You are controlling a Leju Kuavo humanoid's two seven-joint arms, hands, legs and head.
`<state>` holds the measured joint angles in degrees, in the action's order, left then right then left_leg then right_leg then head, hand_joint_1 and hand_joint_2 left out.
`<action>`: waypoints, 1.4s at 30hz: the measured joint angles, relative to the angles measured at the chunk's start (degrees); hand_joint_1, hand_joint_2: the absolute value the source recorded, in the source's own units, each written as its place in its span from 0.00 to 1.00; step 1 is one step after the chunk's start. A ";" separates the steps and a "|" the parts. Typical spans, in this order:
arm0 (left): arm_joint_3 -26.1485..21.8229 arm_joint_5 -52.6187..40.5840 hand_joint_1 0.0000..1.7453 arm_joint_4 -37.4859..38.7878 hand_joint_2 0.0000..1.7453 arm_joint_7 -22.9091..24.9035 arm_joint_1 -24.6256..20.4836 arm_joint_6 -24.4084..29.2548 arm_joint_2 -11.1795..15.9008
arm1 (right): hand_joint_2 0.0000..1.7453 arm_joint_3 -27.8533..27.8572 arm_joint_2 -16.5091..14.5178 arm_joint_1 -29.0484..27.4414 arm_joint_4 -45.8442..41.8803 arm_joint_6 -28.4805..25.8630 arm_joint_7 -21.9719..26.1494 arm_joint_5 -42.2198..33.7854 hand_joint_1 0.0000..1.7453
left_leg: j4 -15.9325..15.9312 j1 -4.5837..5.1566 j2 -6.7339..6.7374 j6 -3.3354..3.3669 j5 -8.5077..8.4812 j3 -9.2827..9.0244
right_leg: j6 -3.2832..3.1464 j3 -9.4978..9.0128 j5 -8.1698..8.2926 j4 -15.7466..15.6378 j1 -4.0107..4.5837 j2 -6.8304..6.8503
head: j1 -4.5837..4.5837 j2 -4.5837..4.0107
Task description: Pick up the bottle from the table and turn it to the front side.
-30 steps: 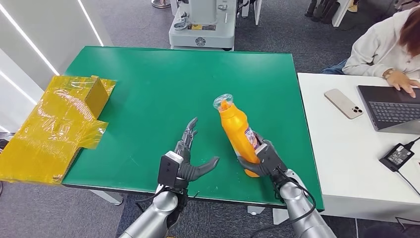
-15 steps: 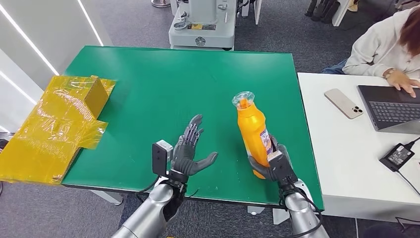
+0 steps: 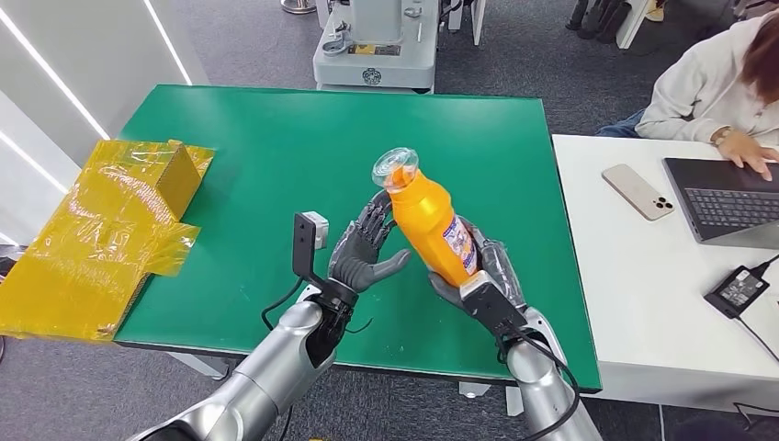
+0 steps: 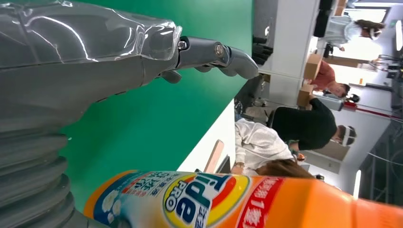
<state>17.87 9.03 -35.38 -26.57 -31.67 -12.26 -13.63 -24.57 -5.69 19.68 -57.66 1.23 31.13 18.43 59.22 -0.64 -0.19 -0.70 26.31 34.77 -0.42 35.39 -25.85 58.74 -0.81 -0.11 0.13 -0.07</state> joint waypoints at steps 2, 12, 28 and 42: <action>-0.21 0.54 0.00 0.92 1.00 0.38 -0.86 -0.30 -0.06 | 1.00 -1.00 -0.20 0.73 0.29 0.30 -0.49 -0.54 1.00 | 0.00 0.00 0.00 0.00 0.00 0.00 | 0.00 0.00 0.00 0.00 0.00 0.00 | 0.00 0.00; -0.25 1.04 0.00 1.57 1.00 1.13 -2.53 0.90 0.01 | 1.00 -2.50 -0.59 3.85 4.08 0.41 -1.19 -2.19 1.00 | 0.01 0.01 0.00 0.00 0.00 0.01 | 0.00 0.00 0.00 0.00 -0.01 0.00 | 0.00 0.00; -0.41 2.27 0.00 0.23 1.00 1.56 -2.11 -0.06 2.04 | 1.00 -0.06 1.09 3.98 7.60 2.10 -2.27 -5.01 0.96 | 0.01 0.01 0.00 0.00 0.00 0.01 | 0.00 0.01 0.00 0.00 -0.01 0.00 | 0.01 0.00; -0.41 5.20 0.00 0.35 1.00 1.02 -2.10 -2.49 1.14 | 1.00 0.09 0.98 5.55 13.33 2.07 -0.11 -2.05 0.97 | 0.01 0.00 0.00 0.00 0.00 0.00 | 0.00 0.00 0.00 0.00 -0.01 0.00 | 0.01 0.00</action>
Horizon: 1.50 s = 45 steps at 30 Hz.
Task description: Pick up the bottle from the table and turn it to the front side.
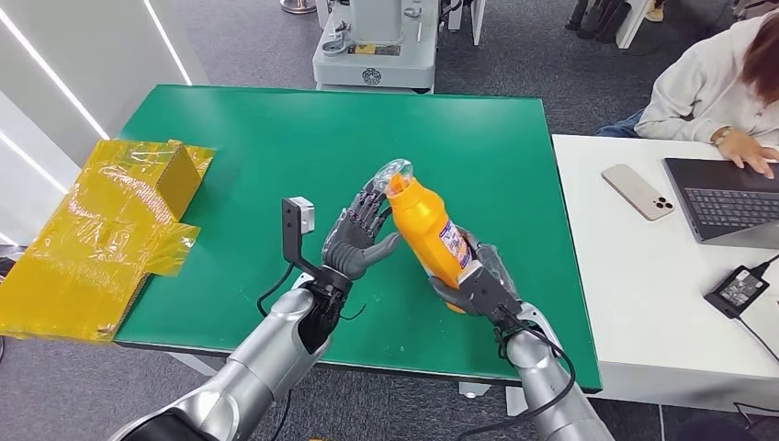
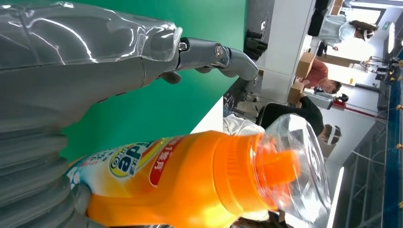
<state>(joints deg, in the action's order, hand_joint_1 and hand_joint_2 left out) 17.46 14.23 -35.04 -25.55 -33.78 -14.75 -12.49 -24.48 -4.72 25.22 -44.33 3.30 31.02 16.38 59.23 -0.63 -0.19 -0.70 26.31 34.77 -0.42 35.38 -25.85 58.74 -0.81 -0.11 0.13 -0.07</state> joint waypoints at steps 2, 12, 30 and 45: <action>0.00 0.00 0.00 0.00 1.00 0.00 0.00 0.00 -0.05 | 1.00 0.00 -0.02 0.14 0.44 -0.03 0.02 0.04 0.98 | 0.00 0.00 0.00 0.00 0.00 0.00 | 0.00 0.00 0.00 0.00 0.00 0.00 | 0.00 0.00; 0.00 -0.14 0.00 0.05 1.00 0.04 -0.74 0.47 -0.60 | 1.00 -2.97 -1.49 1.97 2.36 -0.50 -0.32 6.40 0.99 | 0.00 -0.01 0.01 0.00 0.00 -0.01 | 0.00 0.00 0.00 0.00 0.00 -0.01 | 0.00 0.00; 0.00 -3.32 0.48 0.55 1.00 -0.82 -0.97 3.22 0.22 | 1.00 -6.51 -2.12 3.77 6.27 -2.54 -2.52 10.40 0.97 | 0.01 0.00 0.01 0.00 0.00 -0.01 | 0.00 0.01 0.00 0.00 0.01 -0.01 | -0.01 0.00; -1.45 6.50 1.00 0.96 1.00 5.41 -0.78 -7.80 -0.02 | 1.00 -6.54 -1.25 3.27 7.15 -5.31 -2.57 11.27 0.95 | 0.01 0.00 0.02 0.00 0.00 -0.02 | 0.00 0.02 0.00 0.00 0.01 -0.03 | -0.01 0.00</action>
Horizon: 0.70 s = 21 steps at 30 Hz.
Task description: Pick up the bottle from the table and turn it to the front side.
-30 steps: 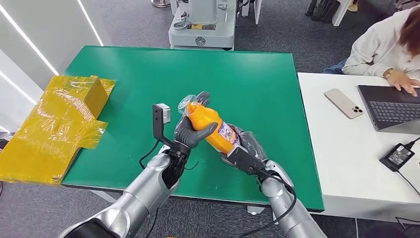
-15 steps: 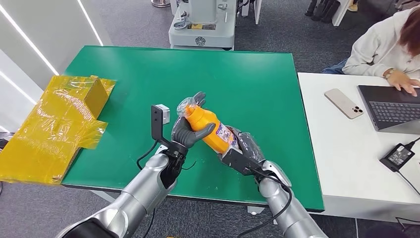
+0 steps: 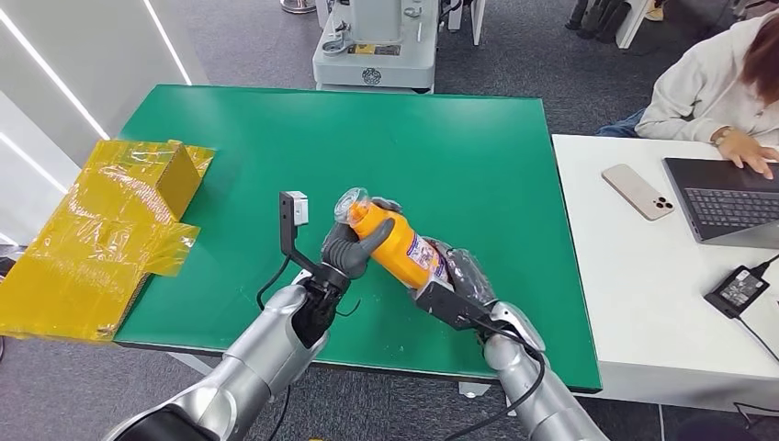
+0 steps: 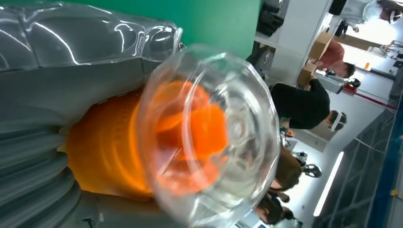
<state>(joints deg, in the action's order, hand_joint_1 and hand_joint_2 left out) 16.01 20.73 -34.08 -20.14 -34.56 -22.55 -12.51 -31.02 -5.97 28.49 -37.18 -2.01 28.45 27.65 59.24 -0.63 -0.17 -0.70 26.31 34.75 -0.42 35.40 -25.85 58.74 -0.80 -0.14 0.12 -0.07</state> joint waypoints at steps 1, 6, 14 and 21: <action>-0.13 0.65 1.00 0.07 1.00 0.45 0.00 -0.48 -0.07 | 1.00 0.00 0.08 -0.03 0.05 -0.14 0.21 -0.01 0.95 | 0.00 0.00 0.00 0.00 0.00 0.00 | 0.00 0.00 0.00 0.00 0.00 0.00 | 0.00 0.00; -0.69 2.45 1.00 0.63 1.00 1.71 0.00 -1.61 -0.50 | 1.00 0.00 0.50 -0.11 0.07 -0.60 0.53 -0.04 0.97 | 0.00 0.00 0.01 0.00 0.00 0.00 | 0.00 0.00 0.00 0.00 0.00 -0.02 | 0.00 0.00; -1.04 6.38 1.00 1.66 1.00 4.26 -0.01 -3.34 -1.33 | 1.00 0.34 1.30 -1.13 -1.41 -1.74 0.36 -0.63 0.99 | 0.01 0.00 0.04 0.00 0.00 -0.02 | 0.00 0.02 0.00 -0.01 0.00 -0.05 | 0.01 0.00; -1.04 6.58 1.00 1.86 1.00 4.40 -0.01 -3.33 -1.83 | 1.00 0.42 1.84 -1.74 -2.51 -1.78 0.34 -0.72 0.98 | 0.01 0.00 0.09 0.00 0.00 -0.03 | 0.00 0.02 0.00 -0.01 0.00 -0.08 | 0.00 0.00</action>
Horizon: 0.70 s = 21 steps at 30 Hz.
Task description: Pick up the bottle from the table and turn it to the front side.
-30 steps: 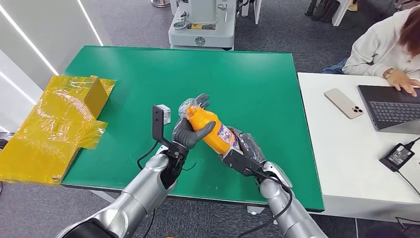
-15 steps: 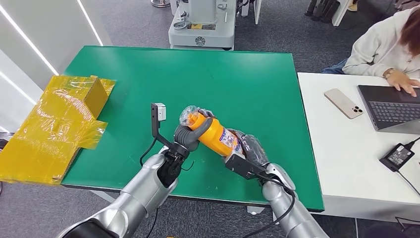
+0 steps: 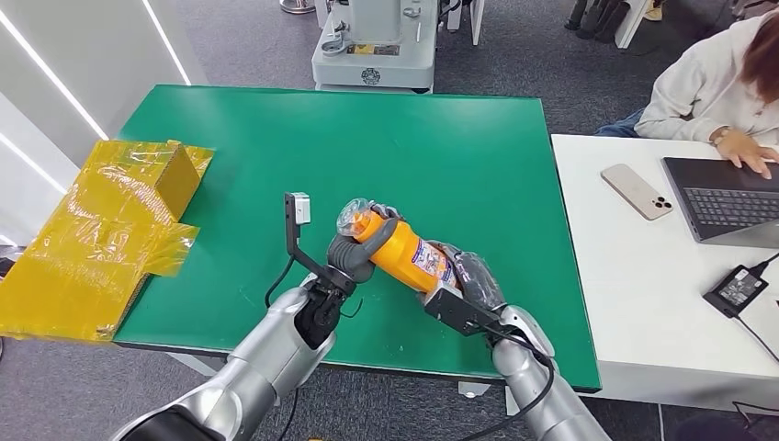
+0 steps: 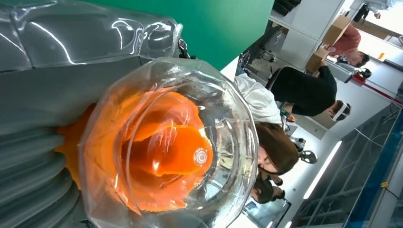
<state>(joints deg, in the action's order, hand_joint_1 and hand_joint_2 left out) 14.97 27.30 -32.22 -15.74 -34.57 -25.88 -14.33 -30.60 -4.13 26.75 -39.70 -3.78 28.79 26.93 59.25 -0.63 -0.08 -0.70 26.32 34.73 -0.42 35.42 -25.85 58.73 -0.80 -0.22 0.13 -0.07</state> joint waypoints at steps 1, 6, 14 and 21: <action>0.00 0.04 1.00 0.02 1.00 0.00 0.00 0.00 -0.03 | 1.00 0.01 0.03 -0.05 -0.09 -0.01 -0.02 -0.01 0.96 | 0.00 0.00 0.00 0.00 0.00 0.00 | 0.00 0.00 0.00 0.00 0.00 0.00 | 0.01 0.00; 0.49 0.64 1.00 0.05 1.00 -0.14 -0.06 0.34 -0.24 | 1.00 0.86 0.32 -1.72 -2.08 -0.31 -0.53 -0.20 0.00 | 0.00 0.00 -0.01 0.00 0.00 -0.01 | 0.00 0.00 0.00 0.00 0.00 0.01 | 0.01 0.00; 3.52 -0.78 1.00 0.03 1.00 -3.41 -0.17 4.51 -1.14 | 1.00 4.36 0.91 -6.29 -8.62 -1.02 -2.06 -0.15 0.00 | 0.00 0.01 -0.02 0.00 0.01 0.03 | 0.00 0.00 0.00 -0.01 -0.01 0.02 | -0.01 0.00; 4.87 -5.56 1.00 -0.75 1.00 -7.23 -0.91 10.77 -1.00 | 1.00 6.28 1.43 -10.68 -16.44 -1.37 -1.67 -0.17 0.00 | -0.01 0.00 -0.03 0.01 0.01 0.02 | 0.00 -0.01 0.00 -0.01 -0.01 0.03 | -0.01 0.00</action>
<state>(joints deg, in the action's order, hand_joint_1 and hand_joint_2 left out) 19.84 21.75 -32.97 -22.97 -35.49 -15.10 -15.33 -24.32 -2.69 16.08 -56.14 -5.15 27.12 26.76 59.24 -0.64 -0.11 -0.70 26.33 34.75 -0.41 35.41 -25.85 58.72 -0.81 -0.19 0.12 -0.07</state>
